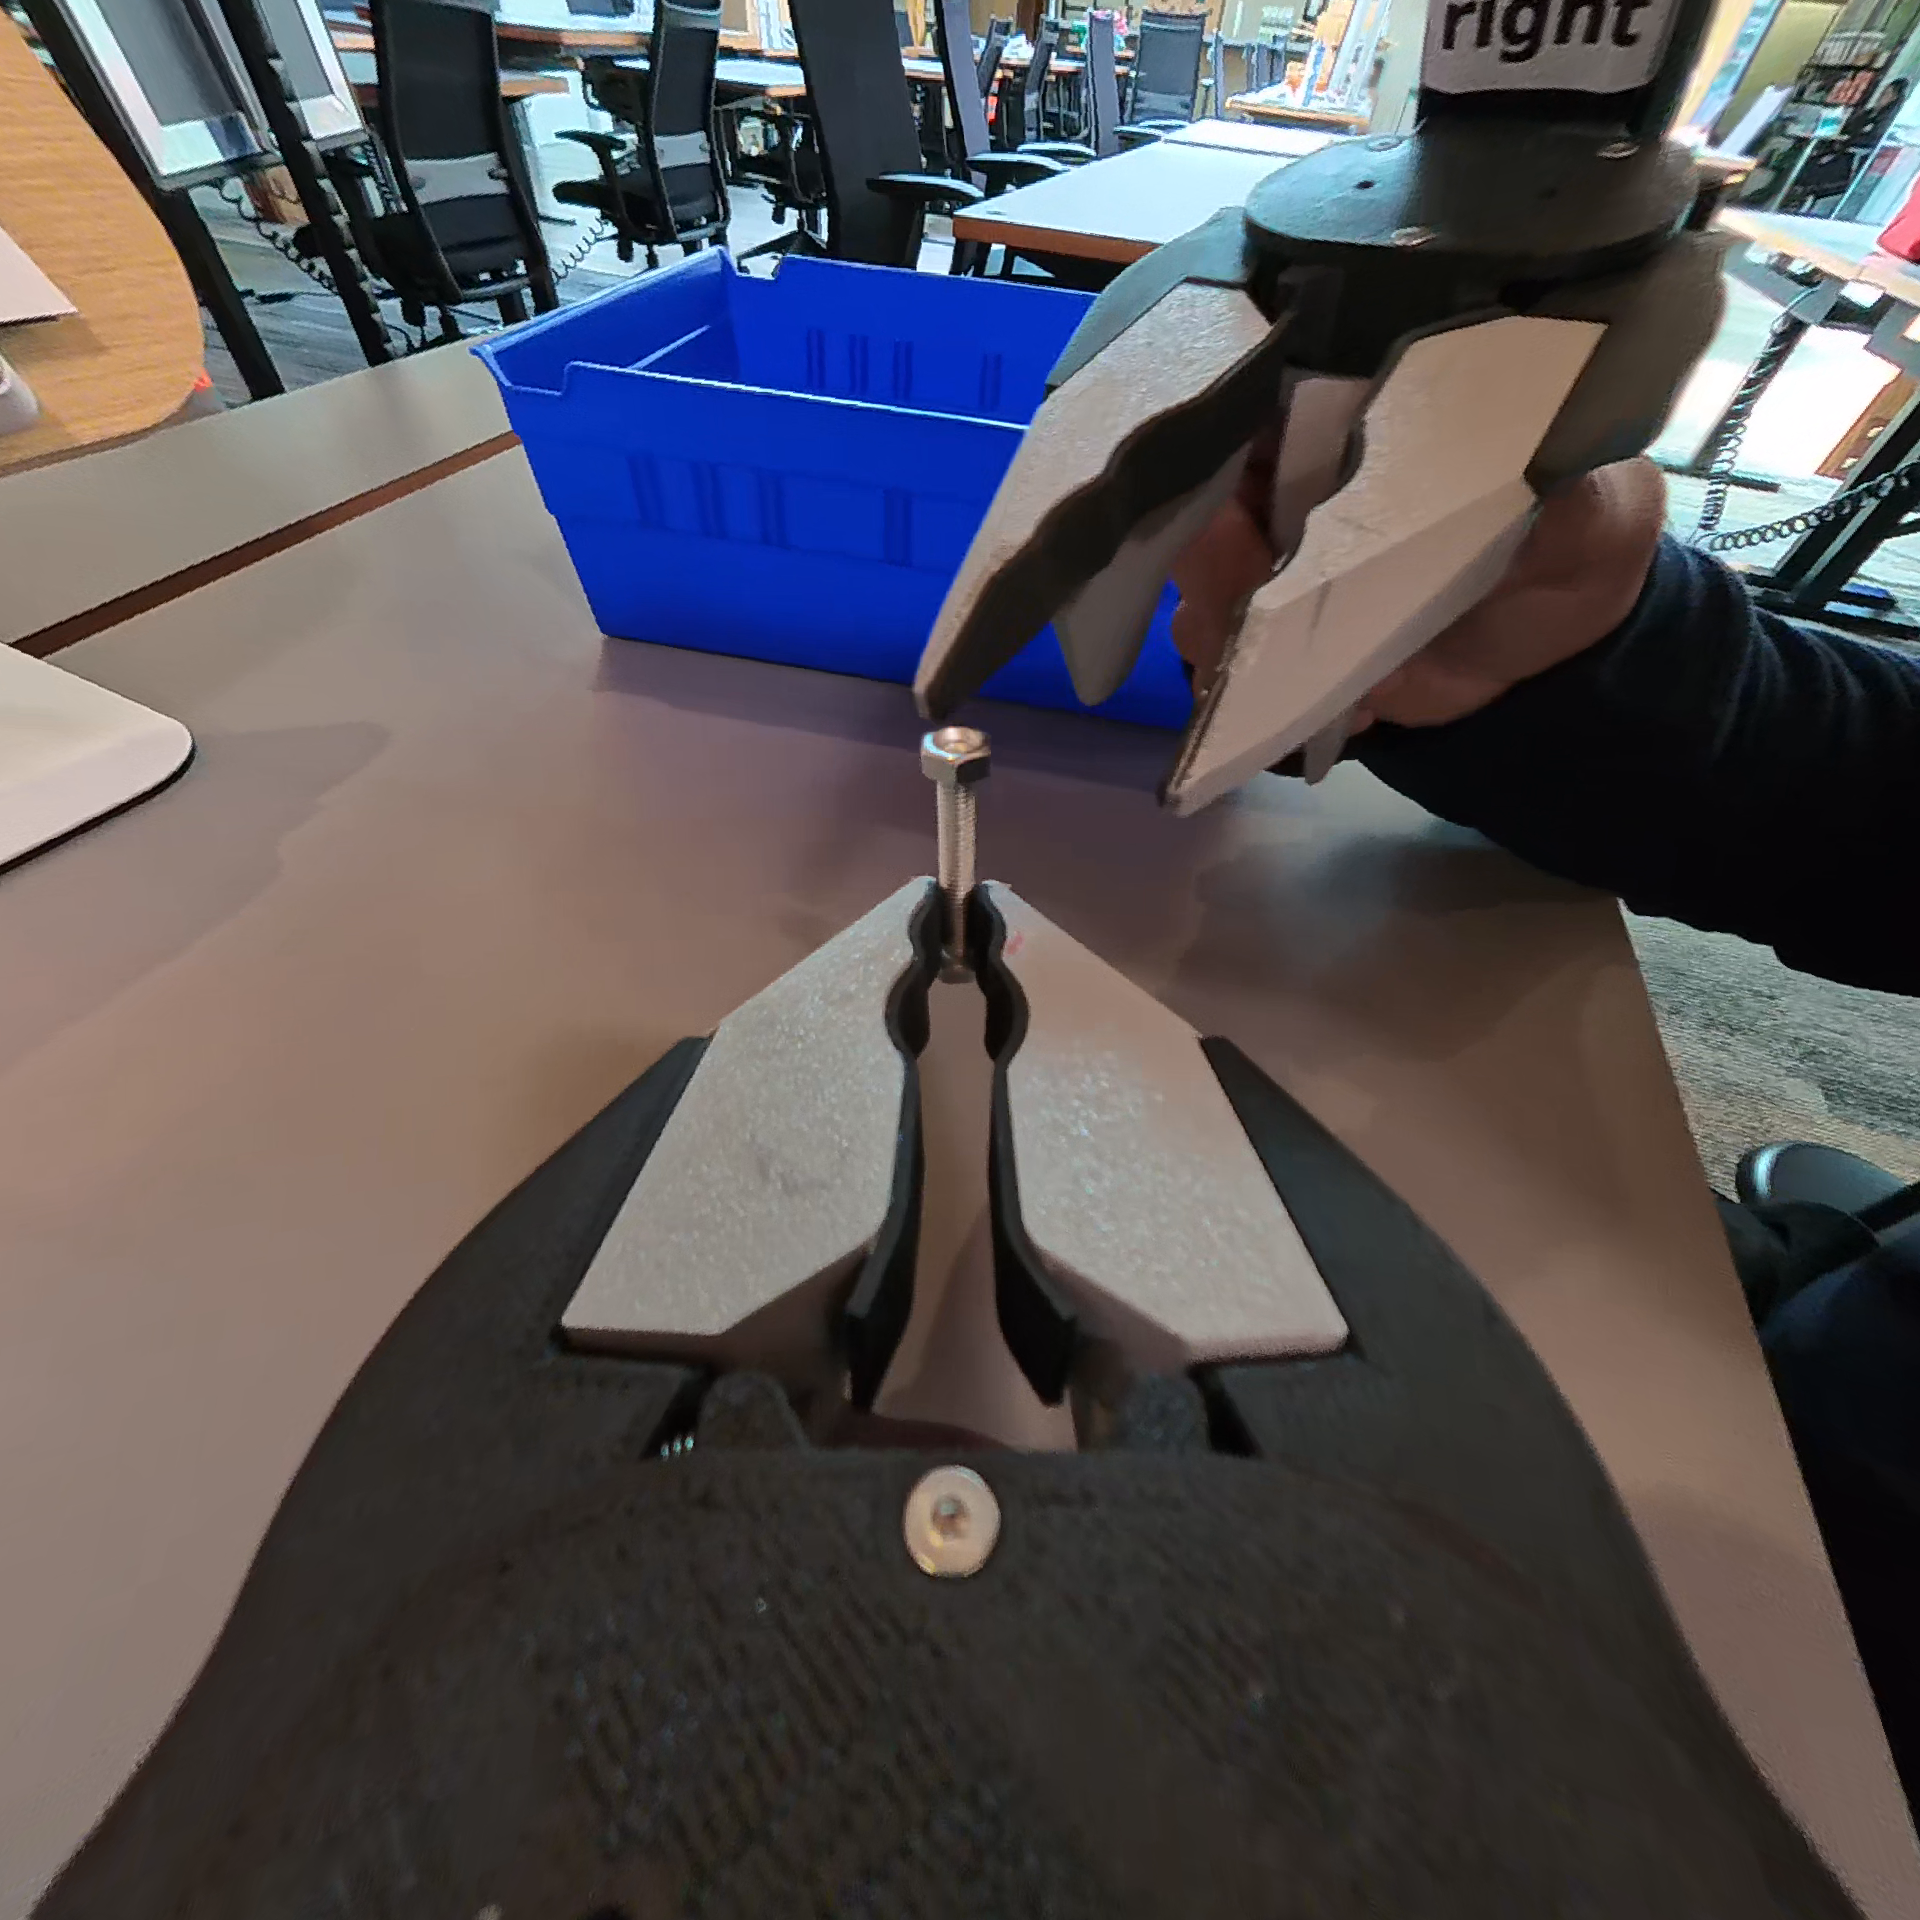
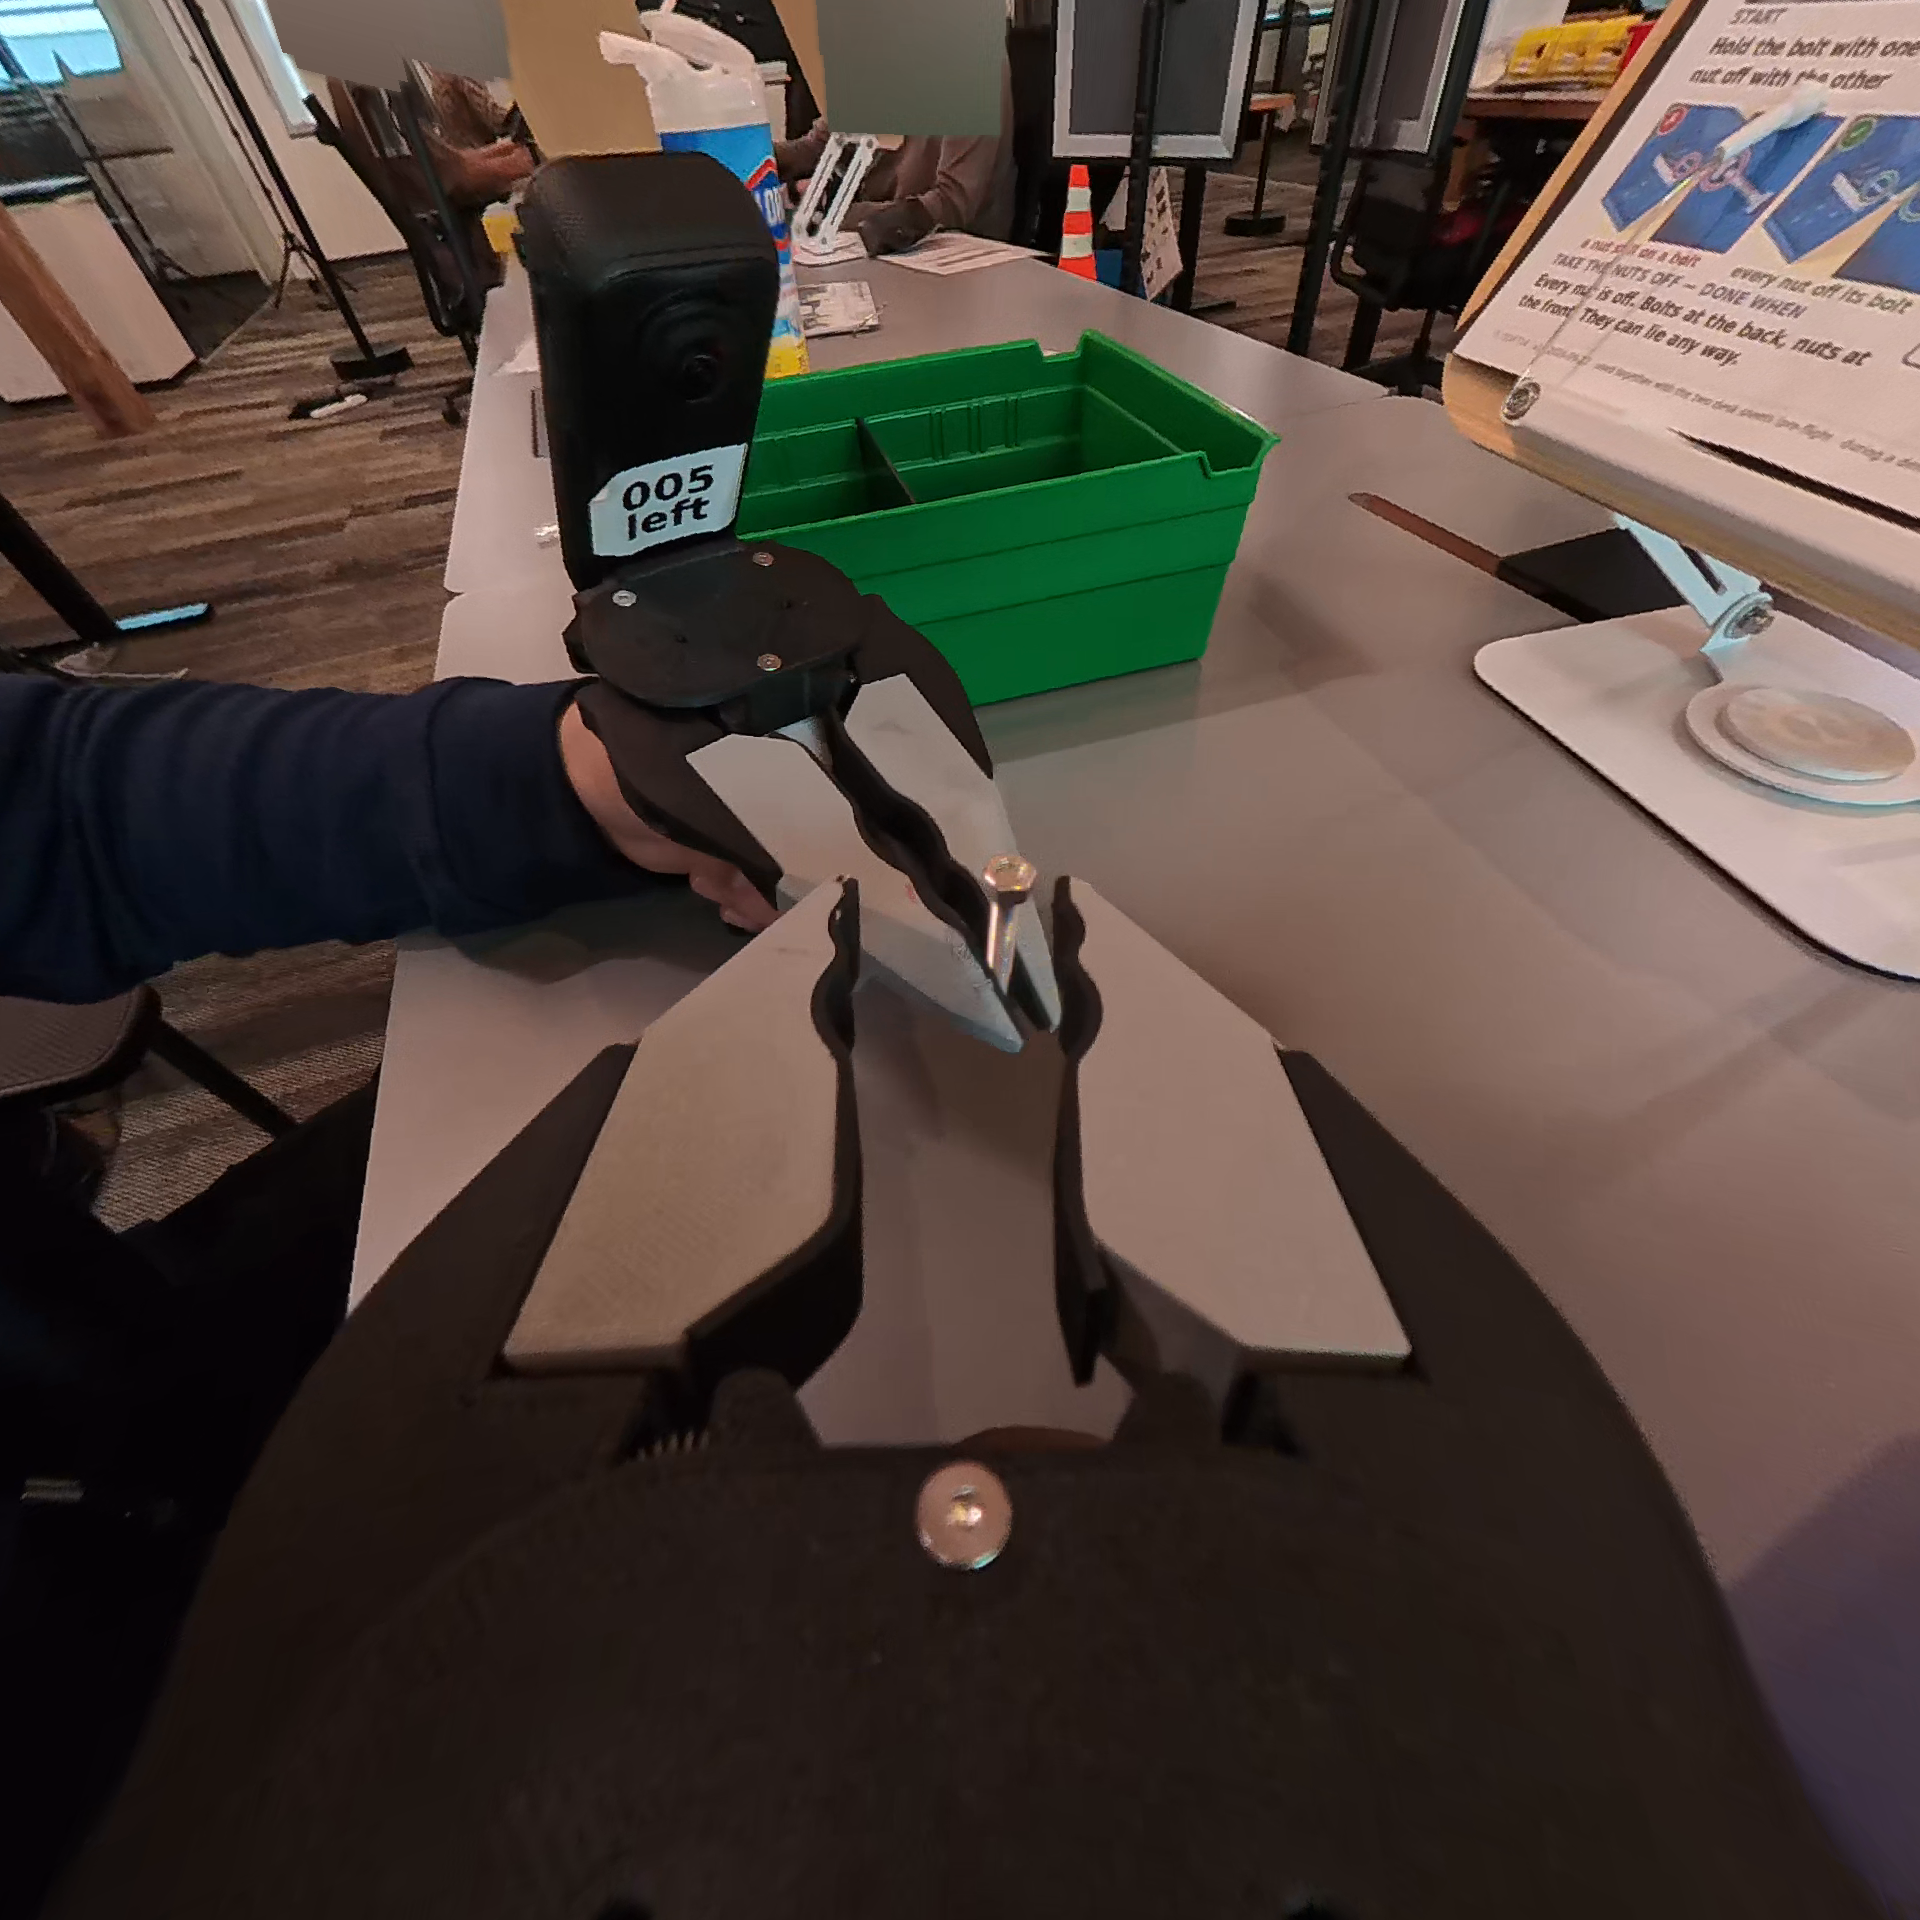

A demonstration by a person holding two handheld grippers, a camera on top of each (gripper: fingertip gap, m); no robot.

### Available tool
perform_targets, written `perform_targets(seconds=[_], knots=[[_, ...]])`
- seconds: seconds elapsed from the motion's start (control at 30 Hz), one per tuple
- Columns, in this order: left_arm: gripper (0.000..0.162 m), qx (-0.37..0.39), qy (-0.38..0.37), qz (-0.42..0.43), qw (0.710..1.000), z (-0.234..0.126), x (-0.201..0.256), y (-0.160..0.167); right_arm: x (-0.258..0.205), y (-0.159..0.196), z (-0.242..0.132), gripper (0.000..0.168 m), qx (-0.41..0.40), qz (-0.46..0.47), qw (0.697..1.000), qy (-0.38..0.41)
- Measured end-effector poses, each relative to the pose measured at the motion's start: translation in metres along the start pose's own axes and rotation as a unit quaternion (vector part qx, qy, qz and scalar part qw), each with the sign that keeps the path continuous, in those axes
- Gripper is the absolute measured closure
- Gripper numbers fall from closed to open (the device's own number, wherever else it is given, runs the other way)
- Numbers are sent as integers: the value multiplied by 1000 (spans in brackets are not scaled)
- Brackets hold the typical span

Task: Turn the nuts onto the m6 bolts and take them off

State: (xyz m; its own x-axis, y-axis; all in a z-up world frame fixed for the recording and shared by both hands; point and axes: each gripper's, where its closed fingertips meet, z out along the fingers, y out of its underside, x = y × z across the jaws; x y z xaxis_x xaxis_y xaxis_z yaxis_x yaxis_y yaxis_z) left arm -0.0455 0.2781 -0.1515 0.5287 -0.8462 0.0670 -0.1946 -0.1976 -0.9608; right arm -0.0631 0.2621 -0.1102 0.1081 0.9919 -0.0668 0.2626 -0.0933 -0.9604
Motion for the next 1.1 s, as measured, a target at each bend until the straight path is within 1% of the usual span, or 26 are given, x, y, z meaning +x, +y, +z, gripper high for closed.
perform_targets(seconds=[0.17, 0.23, 0.3, 0.33, 0.43, 0.5, 0.63, 0.7, 0.77, 0.9, 1.03, 1.07, 1.1], knots=[[160, -3, -4, 0, 1000, 0, -1, 1, -6, 2, 3, 132, -8, -10, 1000, -12], [160, -2, -16, -7, 1000, -1, -7, 1, -10, 3, 3, 139, -11, -17, 1000, -20], [160, 2, -18, -19, 1000, -3, -10, 0, -10, 2, 3, 139, -9, -18, 1000, -20], [160, 4, -16, -20, 1000, -3, -10, -1, -9, 2, 3, 138, -9, -17, 1000, -16], [160, -1, -7, -11, 1000, -2, -5, 0, 1, 1, 2, 129, -3, -4, 1000, 5], [160, -8, 1, -4, 1000, 1, 0, 3, 1, 1, 2, 125, -3, 4, 1000, 3], [160, -13, -8, -4, 1000, 1, -3, 5, -6, 3, 5, 128, -11, -8, 1000, -12], [160, -7, -21, -15, 1000, -1, -10, 3, -10, 5, 4, 141, -16, -16, 1000, -21], [160, 1, -17, -26, 1000, -3, -11, 0, -9, 3, 4, 139, -12, -13, 1000, -19], [160, -2, 4, -8, 1000, -1, 0, 0, 1, 3, 3, 129, -7, 1, 1000, 2], [160, -12, 1, 5, 1000, 2, 2, 4, -4, 4, 4, 134, -9, 6, 1000, -16], [160, -11, -4, 1, 1000, 1, -1, 3, -6, 3, 4, 131, -8, 5, 1000, -21], [160, -9, -15, -3, 1000, 0, -6, 3, -10, 3, 3, 143, -9, 0, 999, -32]])
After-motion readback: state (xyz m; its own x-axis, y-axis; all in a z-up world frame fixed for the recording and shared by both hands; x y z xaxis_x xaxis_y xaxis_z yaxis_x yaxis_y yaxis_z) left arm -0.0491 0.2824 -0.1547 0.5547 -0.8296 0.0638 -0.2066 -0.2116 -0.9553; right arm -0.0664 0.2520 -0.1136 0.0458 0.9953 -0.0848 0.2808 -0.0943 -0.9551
